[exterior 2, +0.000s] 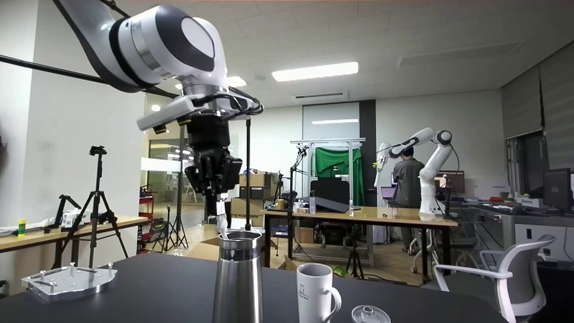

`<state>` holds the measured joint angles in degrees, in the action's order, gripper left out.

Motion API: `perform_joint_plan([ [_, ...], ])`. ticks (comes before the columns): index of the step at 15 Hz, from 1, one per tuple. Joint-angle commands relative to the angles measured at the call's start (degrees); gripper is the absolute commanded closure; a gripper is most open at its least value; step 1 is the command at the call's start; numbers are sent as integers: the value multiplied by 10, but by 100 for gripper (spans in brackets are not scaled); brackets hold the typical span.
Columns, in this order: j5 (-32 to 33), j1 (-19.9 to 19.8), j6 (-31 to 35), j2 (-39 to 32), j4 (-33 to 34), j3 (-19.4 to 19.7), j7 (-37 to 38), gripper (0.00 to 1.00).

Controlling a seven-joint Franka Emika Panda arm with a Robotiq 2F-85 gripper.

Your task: Stir the contents in the flusk.

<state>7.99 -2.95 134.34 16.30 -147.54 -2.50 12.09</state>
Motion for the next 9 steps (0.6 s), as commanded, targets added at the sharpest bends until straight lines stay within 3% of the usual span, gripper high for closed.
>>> perform_joint_plan([
  [1, -29, 3, -23, -18, 18, 24, -59, 96],
  [5, -61, 0, -86, -20, 54, 49, -128, 96],
  [9, -85, -4, -198, -39, 136, 77, -185, 96],
])
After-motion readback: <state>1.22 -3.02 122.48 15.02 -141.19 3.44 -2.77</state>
